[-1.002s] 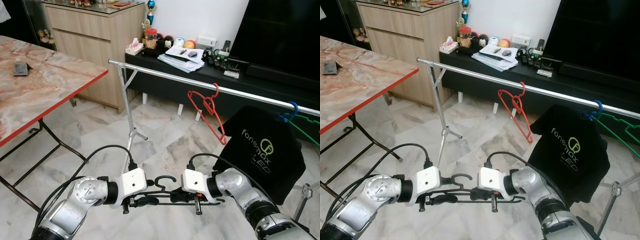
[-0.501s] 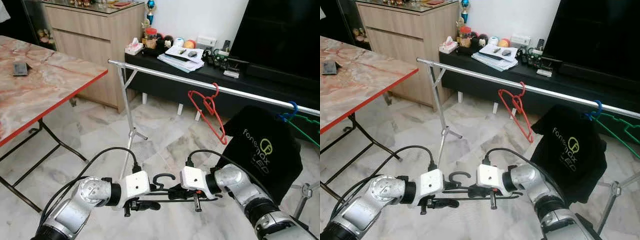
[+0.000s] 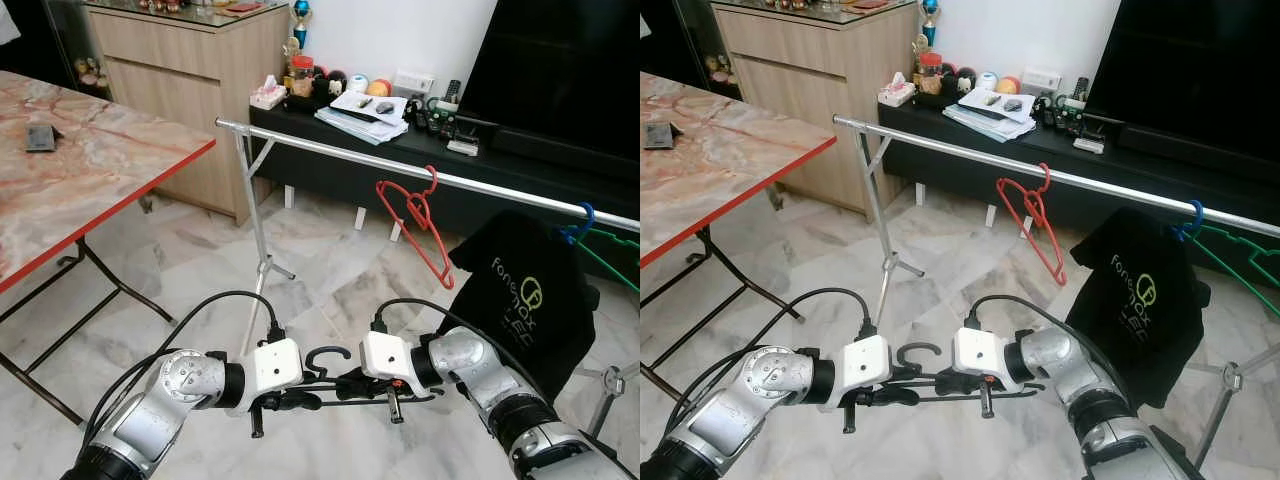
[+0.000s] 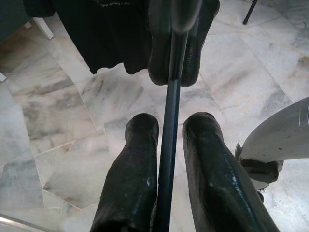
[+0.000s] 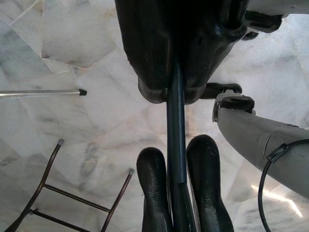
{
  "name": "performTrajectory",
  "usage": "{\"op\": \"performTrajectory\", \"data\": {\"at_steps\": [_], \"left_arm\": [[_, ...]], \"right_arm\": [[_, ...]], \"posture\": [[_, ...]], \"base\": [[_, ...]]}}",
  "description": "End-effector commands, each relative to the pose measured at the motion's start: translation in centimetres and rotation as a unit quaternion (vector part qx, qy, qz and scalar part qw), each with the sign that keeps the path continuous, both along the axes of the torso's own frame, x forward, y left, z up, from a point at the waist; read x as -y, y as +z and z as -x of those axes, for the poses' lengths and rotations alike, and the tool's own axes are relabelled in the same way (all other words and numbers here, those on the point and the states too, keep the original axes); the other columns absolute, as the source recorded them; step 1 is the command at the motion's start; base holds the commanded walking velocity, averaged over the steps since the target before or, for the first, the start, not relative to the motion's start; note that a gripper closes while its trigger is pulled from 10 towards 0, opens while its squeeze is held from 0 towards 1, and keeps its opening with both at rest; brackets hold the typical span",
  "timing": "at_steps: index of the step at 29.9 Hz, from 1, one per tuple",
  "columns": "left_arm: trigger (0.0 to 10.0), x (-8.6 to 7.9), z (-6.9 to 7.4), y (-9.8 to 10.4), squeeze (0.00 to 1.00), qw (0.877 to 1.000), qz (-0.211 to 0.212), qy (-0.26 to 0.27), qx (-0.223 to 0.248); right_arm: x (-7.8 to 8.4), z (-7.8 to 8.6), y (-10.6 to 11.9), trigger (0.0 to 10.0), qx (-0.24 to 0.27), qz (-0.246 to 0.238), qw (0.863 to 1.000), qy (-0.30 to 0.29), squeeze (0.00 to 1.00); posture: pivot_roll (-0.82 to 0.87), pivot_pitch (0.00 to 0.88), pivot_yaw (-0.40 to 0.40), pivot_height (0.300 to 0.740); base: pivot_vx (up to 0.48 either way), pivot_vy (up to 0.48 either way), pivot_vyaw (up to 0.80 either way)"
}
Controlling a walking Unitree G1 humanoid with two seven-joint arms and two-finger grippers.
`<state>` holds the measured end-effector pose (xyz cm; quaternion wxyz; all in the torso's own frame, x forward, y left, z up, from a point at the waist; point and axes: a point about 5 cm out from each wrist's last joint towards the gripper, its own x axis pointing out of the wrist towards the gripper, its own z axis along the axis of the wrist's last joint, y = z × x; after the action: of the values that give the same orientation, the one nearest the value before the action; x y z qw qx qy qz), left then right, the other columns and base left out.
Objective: Hang hanger
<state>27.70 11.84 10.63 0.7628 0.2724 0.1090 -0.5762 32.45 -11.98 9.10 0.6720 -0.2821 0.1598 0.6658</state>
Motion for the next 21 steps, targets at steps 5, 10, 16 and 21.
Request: {"op": "performTrajectory", "data": {"at_steps": [5, 10, 16, 21], "left_arm": [[0.0, 0.07, 0.02, -0.13, 0.00, 1.000, -0.003, -0.005, -0.010], [0.0, -0.03, 0.10, -0.22, 0.00, 1.000, -0.007, -0.006, -0.014], [0.0, -0.04, 0.17, -0.25, 0.00, 1.000, -0.006, -0.008, -0.016], [0.0, -0.06, 0.18, -0.31, 0.00, 1.000, -0.008, -0.009, -0.015]], "right_arm": [[0.12, -0.41, 0.85, 10.0, 0.014, -0.004, 1.000, 0.000, 0.00], [0.14, -0.43, 0.87, 10.0, 0.014, -0.004, 1.000, 0.000, 0.00], [0.02, -0.48, 1.04, 10.0, 0.010, -0.013, 1.000, 0.000, 0.00], [0.02, -0.39, 1.15, 10.0, 0.000, -0.018, 1.000, 0.008, 0.84]], "posture": [[0.14, 0.072, -0.102, 0.740], [0.14, 0.072, -0.103, 0.740], [0.14, 0.072, -0.103, 0.740], [0.14, 0.068, -0.106, 0.740]], "base": [[0.000, 0.000, 0.00], [0.000, 0.000, 0.00], [0.000, 0.000, 0.00], [0.000, 0.000, 0.00]]}}
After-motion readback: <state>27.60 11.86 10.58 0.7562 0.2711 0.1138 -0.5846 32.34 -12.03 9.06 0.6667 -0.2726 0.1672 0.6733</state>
